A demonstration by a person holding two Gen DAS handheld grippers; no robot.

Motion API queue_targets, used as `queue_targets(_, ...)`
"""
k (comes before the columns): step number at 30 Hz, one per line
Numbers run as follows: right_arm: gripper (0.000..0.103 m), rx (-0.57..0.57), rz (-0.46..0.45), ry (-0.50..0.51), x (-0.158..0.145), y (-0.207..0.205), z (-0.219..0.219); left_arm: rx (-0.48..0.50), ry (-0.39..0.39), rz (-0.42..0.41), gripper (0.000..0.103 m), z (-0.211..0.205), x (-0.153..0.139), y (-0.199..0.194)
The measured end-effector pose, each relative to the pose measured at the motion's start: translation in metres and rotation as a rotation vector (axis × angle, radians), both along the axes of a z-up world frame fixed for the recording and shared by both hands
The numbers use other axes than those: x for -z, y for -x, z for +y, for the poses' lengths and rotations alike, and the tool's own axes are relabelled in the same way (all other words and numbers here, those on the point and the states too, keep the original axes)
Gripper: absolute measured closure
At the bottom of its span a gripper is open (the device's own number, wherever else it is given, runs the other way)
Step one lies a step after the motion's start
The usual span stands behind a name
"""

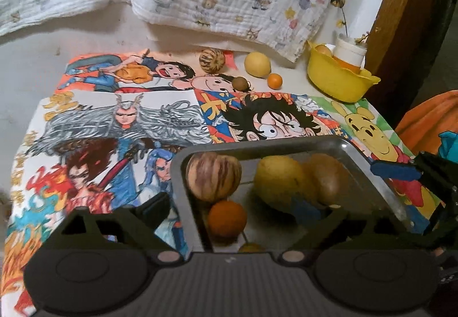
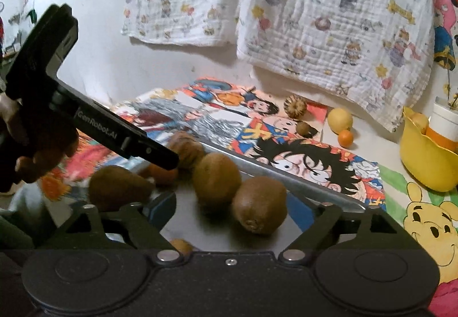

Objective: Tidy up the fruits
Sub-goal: 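Open right gripper to drop the kiwi while left gripper releases the striped fruit onto the tray, then lift both tools away from the tray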

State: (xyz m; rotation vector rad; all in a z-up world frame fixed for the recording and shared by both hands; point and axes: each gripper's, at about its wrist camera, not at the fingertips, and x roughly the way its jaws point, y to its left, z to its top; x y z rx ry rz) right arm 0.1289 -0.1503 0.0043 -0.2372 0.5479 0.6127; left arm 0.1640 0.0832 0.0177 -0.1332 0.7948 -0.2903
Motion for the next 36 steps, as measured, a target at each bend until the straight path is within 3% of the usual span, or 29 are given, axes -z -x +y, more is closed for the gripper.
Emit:
queue_targets(9,0.002,-0.023,-0.034,-0.007,-0.010,0.030,0.009,-0.015,-0.018,-0.031,0.001,0.016,-0.006,0.042)
queue_targets(19,0.001,-0.023,0.012,0.028,-0.001,0.038,0.010,0.069,-0.090,-0.031,0.001,0.019,0.001,0.071)
queue_targets(36,0.001,0.056,0.066,0.053,0.006,0.015,-0.012,0.120,-0.137,0.009,0.000,0.027,-0.004,0.057)
